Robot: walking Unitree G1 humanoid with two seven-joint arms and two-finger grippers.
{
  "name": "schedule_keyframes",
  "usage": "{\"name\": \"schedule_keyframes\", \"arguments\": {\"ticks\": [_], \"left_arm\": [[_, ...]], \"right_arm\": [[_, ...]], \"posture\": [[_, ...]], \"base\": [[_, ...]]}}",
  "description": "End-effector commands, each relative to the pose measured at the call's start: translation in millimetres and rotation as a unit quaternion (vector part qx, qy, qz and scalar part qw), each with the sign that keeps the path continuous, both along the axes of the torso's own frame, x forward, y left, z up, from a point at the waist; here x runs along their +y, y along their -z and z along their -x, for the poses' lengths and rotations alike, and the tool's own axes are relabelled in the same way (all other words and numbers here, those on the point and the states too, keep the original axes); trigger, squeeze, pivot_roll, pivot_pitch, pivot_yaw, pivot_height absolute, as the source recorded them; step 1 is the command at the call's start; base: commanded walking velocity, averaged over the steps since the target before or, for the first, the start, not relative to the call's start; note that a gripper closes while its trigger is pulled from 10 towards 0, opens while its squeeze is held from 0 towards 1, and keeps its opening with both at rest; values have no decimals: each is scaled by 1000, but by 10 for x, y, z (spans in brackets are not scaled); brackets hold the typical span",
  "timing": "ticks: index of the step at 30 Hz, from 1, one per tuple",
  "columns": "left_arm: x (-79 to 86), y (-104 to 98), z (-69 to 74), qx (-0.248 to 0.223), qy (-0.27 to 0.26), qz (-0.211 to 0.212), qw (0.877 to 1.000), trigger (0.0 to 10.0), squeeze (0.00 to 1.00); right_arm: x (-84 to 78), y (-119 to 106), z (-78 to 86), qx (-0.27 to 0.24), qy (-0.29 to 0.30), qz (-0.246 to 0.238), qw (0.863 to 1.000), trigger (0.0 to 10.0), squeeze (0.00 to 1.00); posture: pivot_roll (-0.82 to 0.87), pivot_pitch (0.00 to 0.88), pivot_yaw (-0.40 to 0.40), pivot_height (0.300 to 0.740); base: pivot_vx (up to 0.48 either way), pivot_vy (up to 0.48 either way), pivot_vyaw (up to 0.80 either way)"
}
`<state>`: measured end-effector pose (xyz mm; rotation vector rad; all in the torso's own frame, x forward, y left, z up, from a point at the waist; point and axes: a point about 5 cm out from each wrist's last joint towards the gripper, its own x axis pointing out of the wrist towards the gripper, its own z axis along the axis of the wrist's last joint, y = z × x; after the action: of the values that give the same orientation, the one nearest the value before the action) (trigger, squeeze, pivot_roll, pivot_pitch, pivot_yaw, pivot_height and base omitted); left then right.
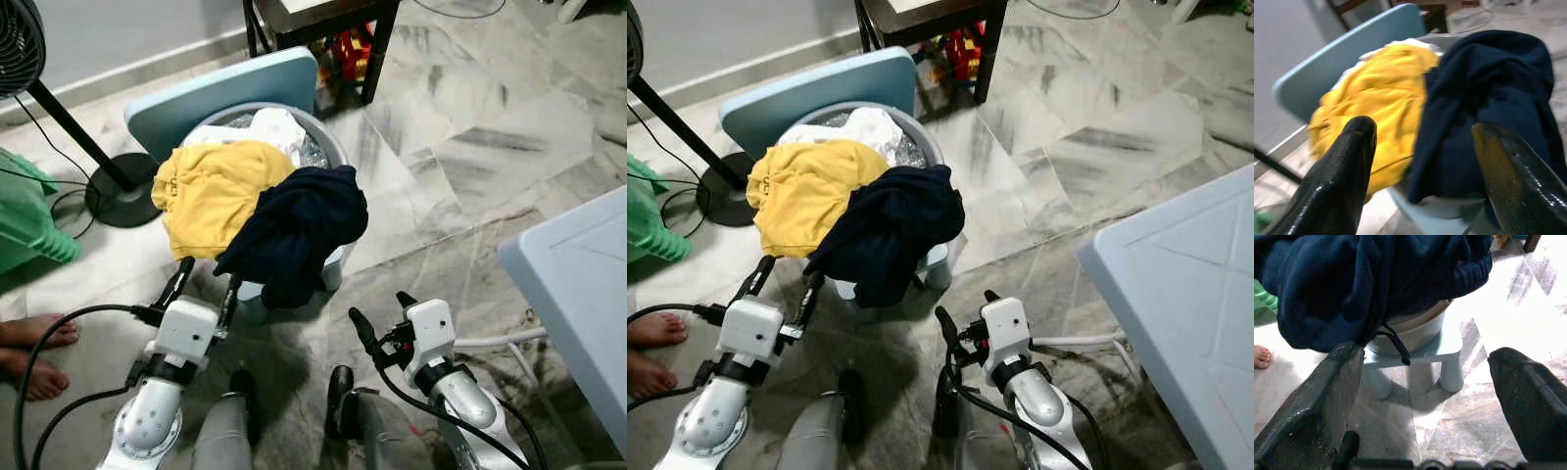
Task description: Hang hanger
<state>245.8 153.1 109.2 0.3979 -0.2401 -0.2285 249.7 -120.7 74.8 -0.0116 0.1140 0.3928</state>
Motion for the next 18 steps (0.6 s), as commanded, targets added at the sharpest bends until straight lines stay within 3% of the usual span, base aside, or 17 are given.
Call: {"name": "schedule_keyframes", "arguments": {"ticks": [1, 3, 6, 7, 8, 9, 13, 17, 18], "left_arm": [[-80, 200, 61, 45, 31, -6, 998, 10000, 1000], [-106, 231, 53, 54, 42, -9, 998, 10000, 1000], [-241, 407, -83, 92, 83, -49, 991, 10000, 1000], [-255, 433, -108, 99, 86, -52, 990, 10000, 808], [-263, 448, -123, 103, 87, -53, 989, 10000, 808], [-290, 470, -148, 111, 92, -51, 988, 10000, 0], [-355, 599, -236, 144, 93, -54, 984, 10000, 0], [-392, 650, -270, 147, 105, -63, 982, 10000, 0], [-382, 676, -291, 150, 105, -67, 981, 9529, 0]], "right_arm": [[8, 69, 82, 22, 0, 0, 1000, 10000, 0], [15, 57, 88, 22, 0, -1, 1000, 10000, 0], [-5, 33, 110, 20, 5, -1, 1000, 10000, 0], [-10, 28, 118, 21, 7, 0, 1000, 10000, 0], [-14, 24, 123, 21, 8, 0, 1000, 10000, 0], [-21, 21, 131, 21, 10, 1, 1000, 10000, 0], [-33, 10, 160, 23, 16, 2, 1000, 10000, 0], [-41, 7, 167, 25, 21, 3, 999, 10000, 0], [-40, 4, 173, 26, 22, 3, 999, 10000, 0]], "posture": [[53, 522, -61, 740], [42, 522, -62, 740], [15, 525, -60, 740], [6, 526, -58, 740], [6, 526, -58, 740], [-2, 527, -56, 740], [-22, 530, -45, 740], [-33, 531, -43, 740], [-37, 531, -41, 740]], "base": [[0, 0, 0], [0, 0, 0], [0, 0, 0], [0, 0, 0], [0, 0, 0], [0, 0, 0], [0, 0, 0], [0, 0, 0], [0, 0, 0]]}}
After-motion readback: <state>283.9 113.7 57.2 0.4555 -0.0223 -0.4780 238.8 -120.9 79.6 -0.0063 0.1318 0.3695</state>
